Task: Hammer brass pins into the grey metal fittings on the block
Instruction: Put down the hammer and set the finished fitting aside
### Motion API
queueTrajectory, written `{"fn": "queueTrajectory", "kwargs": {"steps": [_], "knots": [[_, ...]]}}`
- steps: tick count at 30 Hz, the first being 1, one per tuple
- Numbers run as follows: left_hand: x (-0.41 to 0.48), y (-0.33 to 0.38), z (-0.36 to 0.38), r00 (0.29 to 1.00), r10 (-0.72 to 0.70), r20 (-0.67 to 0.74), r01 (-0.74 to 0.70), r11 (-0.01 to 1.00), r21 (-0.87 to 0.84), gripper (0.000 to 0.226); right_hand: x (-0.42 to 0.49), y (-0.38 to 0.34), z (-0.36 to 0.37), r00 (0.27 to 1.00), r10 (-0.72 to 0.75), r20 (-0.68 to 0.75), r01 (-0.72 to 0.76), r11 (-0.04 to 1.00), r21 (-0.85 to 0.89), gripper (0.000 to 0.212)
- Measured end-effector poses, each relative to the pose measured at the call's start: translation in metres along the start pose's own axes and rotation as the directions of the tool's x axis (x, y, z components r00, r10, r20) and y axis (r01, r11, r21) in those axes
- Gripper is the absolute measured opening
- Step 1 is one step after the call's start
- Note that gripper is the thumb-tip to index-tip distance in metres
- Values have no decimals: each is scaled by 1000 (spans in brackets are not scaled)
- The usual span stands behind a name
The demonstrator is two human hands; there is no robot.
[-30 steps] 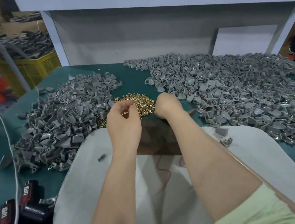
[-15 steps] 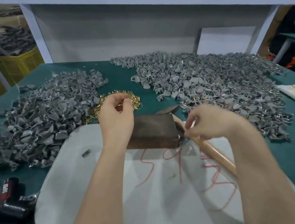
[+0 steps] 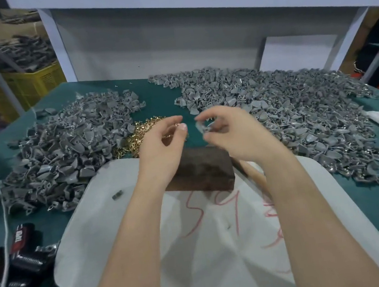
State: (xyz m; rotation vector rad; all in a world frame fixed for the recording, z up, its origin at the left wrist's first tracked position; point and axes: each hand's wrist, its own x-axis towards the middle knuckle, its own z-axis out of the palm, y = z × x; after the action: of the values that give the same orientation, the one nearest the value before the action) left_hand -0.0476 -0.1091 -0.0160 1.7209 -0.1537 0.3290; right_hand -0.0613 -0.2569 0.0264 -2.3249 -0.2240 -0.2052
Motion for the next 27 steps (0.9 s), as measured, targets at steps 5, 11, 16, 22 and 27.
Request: {"fn": "queueTrajectory", "kwargs": {"steps": [5,11,16,22,27], "knots": [[3,-2,-8,995,-102,21,104,976,-191,13,31,-17,33,989,-80,123,75,996,45,38],[14,-13,-22,905,-343,-251,208,873,-440,18,79,0,51,992,126,29,-118,974,-193,30],[14,-11,-22,877,-399,-267,229,836,-499,13,110,5,90,921,354,161,-269,878,-395,44],[12,-9,-20,877,-411,-250,233,817,-527,19,120,0,107,921,368,125,-253,813,-524,37],[11,-7,-18,897,-366,-247,229,863,-450,7,120,0,103,919,379,110,-260,792,-553,38]]}}
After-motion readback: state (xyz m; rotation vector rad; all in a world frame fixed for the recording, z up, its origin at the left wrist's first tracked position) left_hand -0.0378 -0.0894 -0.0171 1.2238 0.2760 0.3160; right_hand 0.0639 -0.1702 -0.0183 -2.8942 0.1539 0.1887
